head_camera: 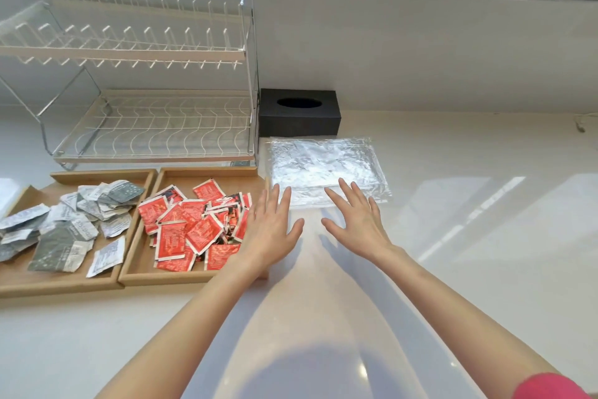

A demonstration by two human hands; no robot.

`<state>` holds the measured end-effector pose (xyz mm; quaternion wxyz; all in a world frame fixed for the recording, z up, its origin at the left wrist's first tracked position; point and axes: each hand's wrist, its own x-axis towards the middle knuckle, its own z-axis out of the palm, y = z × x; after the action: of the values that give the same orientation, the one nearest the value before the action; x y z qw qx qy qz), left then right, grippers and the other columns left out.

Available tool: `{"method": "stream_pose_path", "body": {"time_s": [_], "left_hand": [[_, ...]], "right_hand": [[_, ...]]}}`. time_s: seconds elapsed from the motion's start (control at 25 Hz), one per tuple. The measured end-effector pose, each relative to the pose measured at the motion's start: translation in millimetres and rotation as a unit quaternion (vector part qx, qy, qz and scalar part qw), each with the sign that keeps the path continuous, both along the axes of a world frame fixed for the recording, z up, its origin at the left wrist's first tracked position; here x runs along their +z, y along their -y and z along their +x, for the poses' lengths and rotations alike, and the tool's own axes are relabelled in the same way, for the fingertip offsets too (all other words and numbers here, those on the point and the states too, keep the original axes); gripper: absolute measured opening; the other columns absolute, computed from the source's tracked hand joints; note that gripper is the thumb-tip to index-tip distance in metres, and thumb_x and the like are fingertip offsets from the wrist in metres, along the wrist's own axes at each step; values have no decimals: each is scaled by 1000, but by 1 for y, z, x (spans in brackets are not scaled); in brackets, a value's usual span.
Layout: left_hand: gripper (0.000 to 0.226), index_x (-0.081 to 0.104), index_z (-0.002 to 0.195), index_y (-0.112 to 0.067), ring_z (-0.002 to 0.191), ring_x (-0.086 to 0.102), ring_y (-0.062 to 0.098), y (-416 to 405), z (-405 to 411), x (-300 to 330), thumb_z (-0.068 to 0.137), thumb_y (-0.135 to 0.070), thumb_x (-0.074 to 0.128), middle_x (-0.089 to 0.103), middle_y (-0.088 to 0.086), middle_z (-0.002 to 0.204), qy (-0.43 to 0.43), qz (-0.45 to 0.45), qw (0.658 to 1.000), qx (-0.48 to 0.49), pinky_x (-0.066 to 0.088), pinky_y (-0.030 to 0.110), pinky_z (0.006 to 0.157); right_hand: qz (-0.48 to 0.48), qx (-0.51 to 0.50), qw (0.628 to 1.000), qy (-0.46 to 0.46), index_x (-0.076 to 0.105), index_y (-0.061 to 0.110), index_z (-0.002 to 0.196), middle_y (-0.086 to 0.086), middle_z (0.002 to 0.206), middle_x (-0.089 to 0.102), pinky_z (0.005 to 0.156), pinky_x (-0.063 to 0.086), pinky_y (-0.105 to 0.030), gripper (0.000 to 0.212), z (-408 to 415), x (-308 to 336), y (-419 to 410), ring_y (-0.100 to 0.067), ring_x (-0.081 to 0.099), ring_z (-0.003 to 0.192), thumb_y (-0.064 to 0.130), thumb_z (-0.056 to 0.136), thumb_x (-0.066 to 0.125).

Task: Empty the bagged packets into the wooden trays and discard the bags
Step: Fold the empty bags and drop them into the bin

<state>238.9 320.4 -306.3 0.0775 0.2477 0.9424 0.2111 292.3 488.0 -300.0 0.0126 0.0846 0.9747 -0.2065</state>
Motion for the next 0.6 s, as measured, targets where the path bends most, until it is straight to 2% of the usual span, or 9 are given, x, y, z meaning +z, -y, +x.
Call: {"method": "stream_pose_path", "body": {"time_s": [0.16, 0.32, 0.48, 0.6], "left_hand": [[62, 11, 143, -13, 143, 5, 25, -33, -7, -2, 92, -38, 36, 11, 10, 155, 27, 27, 998, 41, 9, 40, 115], [61, 14, 141, -8, 141, 10, 26, -54, -25, -1, 92, -36, 37, 18, 14, 152, 39, 31, 995, 87, 8, 41, 116], [61, 16, 140, -6, 136, 20, 33, -62, -52, -2, 91, -33, 41, 23, 17, 148, 63, 17, 989, 133, 22, 44, 108], [63, 15, 140, -4, 135, 18, 38, -68, -78, -4, 91, -31, 43, 20, 20, 148, 105, 18, 981, 165, 20, 44, 109]], "right_hand": [[-18, 0, 1000, 3, 22, 31, 142, 3, 157, 3, 115, -3, -42, 57, -8, -1, -39, -16, -3, 143, 38, 90, 45], [-47, -21, 999, 15, 27, 27, 141, -2, 156, 12, 116, 7, -44, 54, -28, -3, -74, -20, 6, 143, 37, 91, 45], [-106, -82, 990, 47, 26, 20, 141, -8, 153, 20, 112, 19, -43, 57, -53, -7, -100, -24, 17, 141, 34, 90, 46], [-109, -153, 980, 67, 27, 15, 140, -14, 145, 31, 105, 26, -45, 58, -74, -10, -116, -32, 29, 133, 35, 89, 47]]}}
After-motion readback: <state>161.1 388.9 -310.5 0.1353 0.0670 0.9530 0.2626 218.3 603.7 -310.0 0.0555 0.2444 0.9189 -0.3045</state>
